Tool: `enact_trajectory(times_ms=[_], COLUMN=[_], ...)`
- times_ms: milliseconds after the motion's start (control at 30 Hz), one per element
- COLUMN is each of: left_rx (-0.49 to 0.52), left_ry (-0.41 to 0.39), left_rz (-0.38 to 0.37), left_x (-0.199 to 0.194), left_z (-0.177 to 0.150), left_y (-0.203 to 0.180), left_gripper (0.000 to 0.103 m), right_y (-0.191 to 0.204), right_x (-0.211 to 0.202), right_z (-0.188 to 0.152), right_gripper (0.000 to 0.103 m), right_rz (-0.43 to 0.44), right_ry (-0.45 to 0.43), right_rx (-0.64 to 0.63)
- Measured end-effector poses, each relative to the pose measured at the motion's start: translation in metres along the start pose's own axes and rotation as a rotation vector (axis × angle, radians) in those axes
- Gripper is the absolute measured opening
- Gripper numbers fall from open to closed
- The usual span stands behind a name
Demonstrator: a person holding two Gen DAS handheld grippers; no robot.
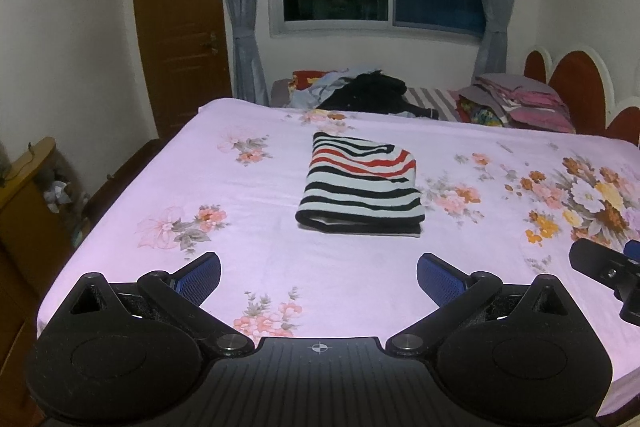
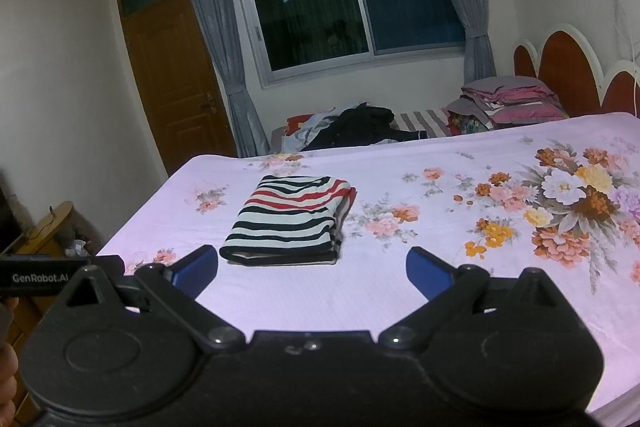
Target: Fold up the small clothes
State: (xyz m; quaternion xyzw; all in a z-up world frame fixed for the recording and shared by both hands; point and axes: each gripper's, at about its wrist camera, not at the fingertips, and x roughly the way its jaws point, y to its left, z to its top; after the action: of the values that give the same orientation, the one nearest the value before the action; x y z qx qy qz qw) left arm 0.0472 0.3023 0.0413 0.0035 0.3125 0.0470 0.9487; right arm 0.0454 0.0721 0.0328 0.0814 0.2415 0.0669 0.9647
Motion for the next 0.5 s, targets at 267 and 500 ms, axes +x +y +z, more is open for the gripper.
enact_trajectory(times_ms=[267, 500], left_rx=[0.007, 0.005], left_ry=[0.011, 0.017], left_rz=[-0.011, -0.021], left_x=[0.007, 0.014], left_z=[0.003, 0.006], left_y=[-0.004, -0.008], left_gripper=[0.103, 0.103], right_y=[-0.003, -0.006], right_x=[0.007, 0.013], right_z=[0.0, 0.002], right_gripper=[0.101, 0.101], right_rz=[-0.009, -0.011], right_ry=[0.017, 0.024], right_rx=[0.008, 0.015])
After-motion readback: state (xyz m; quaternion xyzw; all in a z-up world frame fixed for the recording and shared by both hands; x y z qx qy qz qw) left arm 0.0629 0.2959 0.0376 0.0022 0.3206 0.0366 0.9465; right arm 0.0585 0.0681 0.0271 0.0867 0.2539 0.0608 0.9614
